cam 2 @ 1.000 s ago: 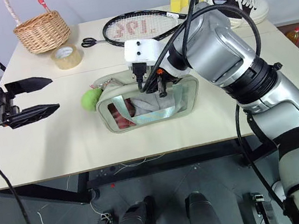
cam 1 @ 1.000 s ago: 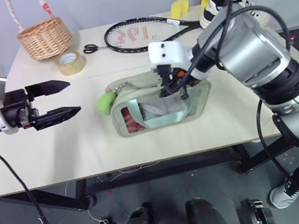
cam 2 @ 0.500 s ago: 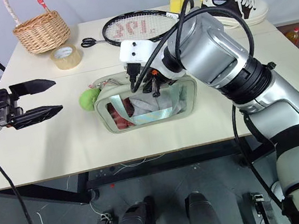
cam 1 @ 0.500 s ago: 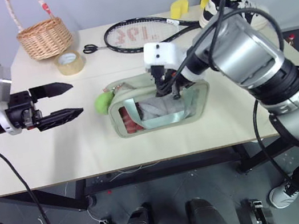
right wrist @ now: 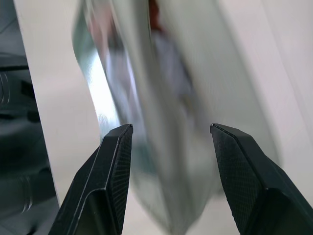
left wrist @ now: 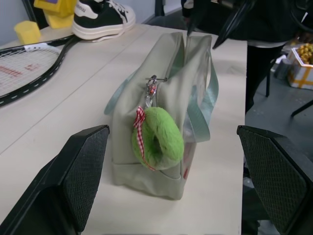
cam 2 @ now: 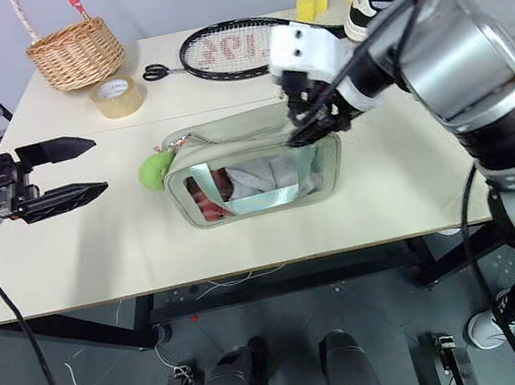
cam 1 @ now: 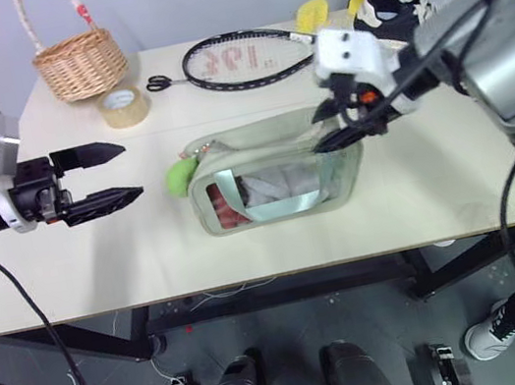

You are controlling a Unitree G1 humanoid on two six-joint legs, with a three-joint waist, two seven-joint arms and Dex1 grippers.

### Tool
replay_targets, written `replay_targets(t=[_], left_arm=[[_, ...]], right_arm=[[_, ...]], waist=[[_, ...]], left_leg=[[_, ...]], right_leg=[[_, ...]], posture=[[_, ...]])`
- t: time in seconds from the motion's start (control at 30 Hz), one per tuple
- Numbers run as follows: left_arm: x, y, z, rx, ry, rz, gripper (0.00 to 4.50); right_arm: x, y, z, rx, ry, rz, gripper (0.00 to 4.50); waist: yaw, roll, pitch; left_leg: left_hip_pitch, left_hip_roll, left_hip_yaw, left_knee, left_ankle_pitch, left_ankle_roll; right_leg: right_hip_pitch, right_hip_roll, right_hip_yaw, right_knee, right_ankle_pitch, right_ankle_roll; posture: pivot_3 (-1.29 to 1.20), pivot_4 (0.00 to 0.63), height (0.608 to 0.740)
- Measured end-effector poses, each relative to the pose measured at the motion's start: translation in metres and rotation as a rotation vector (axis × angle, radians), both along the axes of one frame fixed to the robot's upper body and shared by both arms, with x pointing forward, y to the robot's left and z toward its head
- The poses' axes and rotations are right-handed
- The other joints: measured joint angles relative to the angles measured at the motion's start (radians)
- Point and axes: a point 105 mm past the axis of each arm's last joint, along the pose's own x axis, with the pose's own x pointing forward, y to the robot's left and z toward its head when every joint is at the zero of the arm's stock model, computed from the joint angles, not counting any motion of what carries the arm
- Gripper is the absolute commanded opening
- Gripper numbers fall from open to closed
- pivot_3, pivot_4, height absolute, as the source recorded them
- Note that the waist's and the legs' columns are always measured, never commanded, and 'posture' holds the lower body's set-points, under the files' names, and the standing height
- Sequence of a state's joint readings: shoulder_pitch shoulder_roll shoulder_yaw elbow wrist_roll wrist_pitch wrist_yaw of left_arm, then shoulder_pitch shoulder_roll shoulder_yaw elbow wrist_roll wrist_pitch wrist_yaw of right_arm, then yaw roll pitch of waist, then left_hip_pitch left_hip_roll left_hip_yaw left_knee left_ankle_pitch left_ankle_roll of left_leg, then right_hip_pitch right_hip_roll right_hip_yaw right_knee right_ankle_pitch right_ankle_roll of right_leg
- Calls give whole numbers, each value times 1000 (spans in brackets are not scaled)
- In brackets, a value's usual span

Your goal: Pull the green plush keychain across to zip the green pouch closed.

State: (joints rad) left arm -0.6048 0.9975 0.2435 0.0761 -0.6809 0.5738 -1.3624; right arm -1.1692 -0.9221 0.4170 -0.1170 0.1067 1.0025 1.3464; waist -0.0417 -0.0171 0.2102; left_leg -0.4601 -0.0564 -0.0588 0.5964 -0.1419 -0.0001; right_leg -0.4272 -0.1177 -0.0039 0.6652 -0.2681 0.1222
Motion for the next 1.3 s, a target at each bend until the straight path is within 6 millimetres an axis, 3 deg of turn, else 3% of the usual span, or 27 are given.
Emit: replay_targets(t=[0.07,0.17,0.27,0.3,0.47,0.67,0.83,1.13,1.3], left_arm=[[1,-2,0,5,2,-7,4500],[2,-6,0,15,-3,-25,4500],[3,-5,-1,22,0,-25,4500],[3,-5,-2,22,4,-23,4500],[10,-11,-10,40,22,-27,4500],[37,-31,-18,10,8,-23,4500],[52,-35,-25,21,17,6,4500],[60,-32,-29,24,32,28,279],[55,-35,-28,29,39,-7,111]], right_arm=[[1,-6,-11,-7,8,-1,2604],[4,-8,-18,-8,-8,-4,1816],[9,-11,-18,-6,-34,-26,354],[9,-11,-18,-2,-38,-28,89],[10,-11,-15,28,-37,-48,89],[8,-9,-14,34,-36,-41,89],[8,-8,-14,32,-46,-30,89],[5,-8,-15,25,-46,-19,0],[4,-9,-16,23,-45,-8,0]], waist=[[-1,0,0],[-1,0,0],[-1,0,0],[-1,0,0],[4,0,0],[10,0,0],[2,0,0],[1,0,0],[2,0,0]], left_leg=[[0,0,0,0,0,0],[0,0,0,0,0,0],[0,0,0,0,0,0],[0,0,0,0,0,0],[0,0,0,1,0,0],[-1,0,0,2,0,0],[-1,0,0,2,0,1],[-1,0,0,2,0,1],[-1,0,0,2,0,1]], right_leg=[[0,0,0,0,0,0],[0,0,0,0,0,0],[0,0,0,0,0,0],[0,0,0,0,0,0],[0,0,0,0,0,0],[1,0,0,0,0,1],[1,0,0,0,1,1],[1,0,0,1,1,1],[1,0,0,1,1,1]], posture=[[0,150,724],[0,150,724],[0,150,724],[0,150,724],[0,150,724],[0,150,724],[0,150,724],[0,150,724],[0,150,724]])
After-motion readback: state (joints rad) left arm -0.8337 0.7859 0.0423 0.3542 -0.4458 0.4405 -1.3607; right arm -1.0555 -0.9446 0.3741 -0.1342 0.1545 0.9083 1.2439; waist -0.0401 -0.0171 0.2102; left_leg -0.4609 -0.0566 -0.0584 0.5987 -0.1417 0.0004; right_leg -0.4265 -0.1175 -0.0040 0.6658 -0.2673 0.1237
